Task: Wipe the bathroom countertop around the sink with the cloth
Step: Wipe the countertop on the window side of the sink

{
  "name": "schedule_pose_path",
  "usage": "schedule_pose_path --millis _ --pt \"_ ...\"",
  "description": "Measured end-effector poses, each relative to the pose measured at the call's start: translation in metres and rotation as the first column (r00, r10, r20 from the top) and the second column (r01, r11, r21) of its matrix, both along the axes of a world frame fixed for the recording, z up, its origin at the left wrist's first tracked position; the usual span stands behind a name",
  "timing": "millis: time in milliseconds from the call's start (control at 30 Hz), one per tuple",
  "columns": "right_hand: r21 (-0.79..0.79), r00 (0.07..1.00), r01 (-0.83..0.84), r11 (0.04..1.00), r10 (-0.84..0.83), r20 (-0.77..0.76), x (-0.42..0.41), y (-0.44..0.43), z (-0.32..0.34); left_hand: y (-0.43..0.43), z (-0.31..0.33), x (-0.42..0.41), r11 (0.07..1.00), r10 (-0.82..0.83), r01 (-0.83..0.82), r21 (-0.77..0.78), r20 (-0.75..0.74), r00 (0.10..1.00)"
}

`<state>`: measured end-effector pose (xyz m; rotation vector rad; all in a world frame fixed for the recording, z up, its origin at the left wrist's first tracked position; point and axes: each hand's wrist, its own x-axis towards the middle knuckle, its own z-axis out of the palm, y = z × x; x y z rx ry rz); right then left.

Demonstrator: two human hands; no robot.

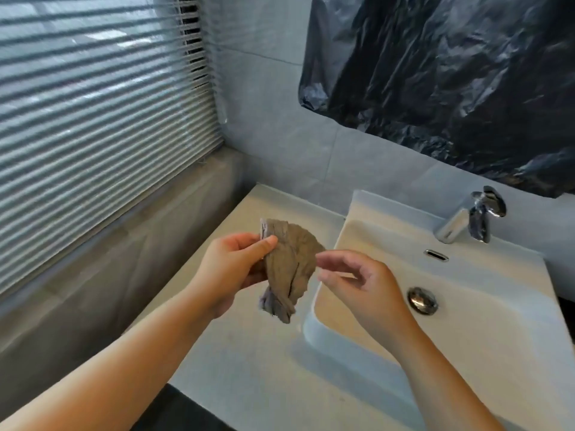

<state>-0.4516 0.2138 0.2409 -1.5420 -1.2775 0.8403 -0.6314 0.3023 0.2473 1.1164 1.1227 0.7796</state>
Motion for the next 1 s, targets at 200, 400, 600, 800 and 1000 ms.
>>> schedule_pose_path --millis 200,400,600,800,1000 --pt "-0.005 0.998 0.033 0.999 -0.032 0.058 -0.084 0.029 -0.011 0.037 0.0 -0.045 0.984 0.08 -0.058 -0.169 0.124 0.989" --pt "-0.065 0.999 0.022 0.998 -0.025 -0.046 -0.094 0.053 -0.004 0.072 -0.003 -0.078 0.991 -0.069 0.068 -0.114 -0.004 0.998" --pt "-0.201 0.983 0.115 0.973 -0.14 -0.115 -0.061 0.079 0.005 0.109 -0.004 -0.09 0.924 -0.382 0.373 -0.084 -0.21 0.9" --pt "0.051 0.897 0.236 0.97 -0.238 0.374 -0.022 0.103 0.016 0.137 0.001 -0.082 0.759 -0.432 0.644 0.091 -0.67 0.604" --pt "0.152 0.919 0.144 0.978 -0.189 0.346 -0.002 0.148 0.031 0.144 0.01 -0.054 0.721 -0.574 0.69 0.062 -0.505 0.645"
